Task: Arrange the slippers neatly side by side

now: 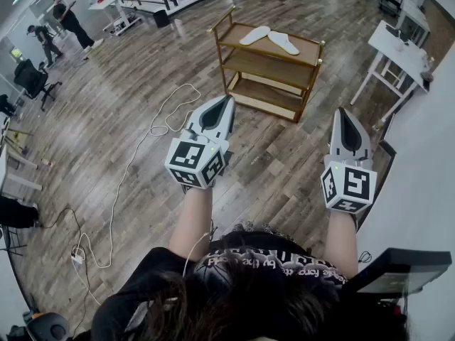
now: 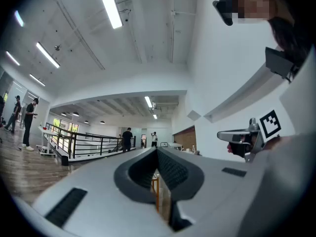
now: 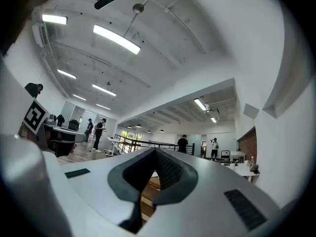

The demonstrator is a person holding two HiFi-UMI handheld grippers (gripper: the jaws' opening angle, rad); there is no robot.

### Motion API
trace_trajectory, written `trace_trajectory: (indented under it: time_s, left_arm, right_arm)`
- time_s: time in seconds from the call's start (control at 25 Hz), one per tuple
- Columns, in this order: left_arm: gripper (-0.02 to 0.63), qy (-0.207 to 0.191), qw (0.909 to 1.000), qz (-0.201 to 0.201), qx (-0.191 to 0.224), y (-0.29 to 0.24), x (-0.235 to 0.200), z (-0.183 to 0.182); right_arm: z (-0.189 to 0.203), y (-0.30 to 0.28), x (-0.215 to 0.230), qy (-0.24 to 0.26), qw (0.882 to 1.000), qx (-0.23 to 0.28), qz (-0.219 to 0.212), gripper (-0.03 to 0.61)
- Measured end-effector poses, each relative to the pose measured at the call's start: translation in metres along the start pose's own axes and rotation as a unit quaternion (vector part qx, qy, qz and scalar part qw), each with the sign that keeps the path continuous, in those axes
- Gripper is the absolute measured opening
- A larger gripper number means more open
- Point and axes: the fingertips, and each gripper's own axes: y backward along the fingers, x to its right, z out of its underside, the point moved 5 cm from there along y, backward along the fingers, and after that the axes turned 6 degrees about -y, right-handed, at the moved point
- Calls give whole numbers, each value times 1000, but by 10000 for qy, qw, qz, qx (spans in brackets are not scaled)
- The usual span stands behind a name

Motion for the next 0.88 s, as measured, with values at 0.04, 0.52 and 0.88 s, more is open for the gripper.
trace_trajectory:
  time_s: [0.04, 0.52, 0.88]
  left_arm:
    - [2, -1, 10000, -2, -1, -1, -1, -1]
    - [2, -5, 10000, -16, 31, 4, -10, -1]
    - [2, 253, 9996, 94, 112, 9, -18, 4]
  right_arm:
    - [-1, -2, 0, 4, 10000, 0, -13, 3]
    - [1, -5, -5, 2, 10000, -8, -3, 3]
    - [7, -11, -8, -285, 9996, -21, -44, 3]
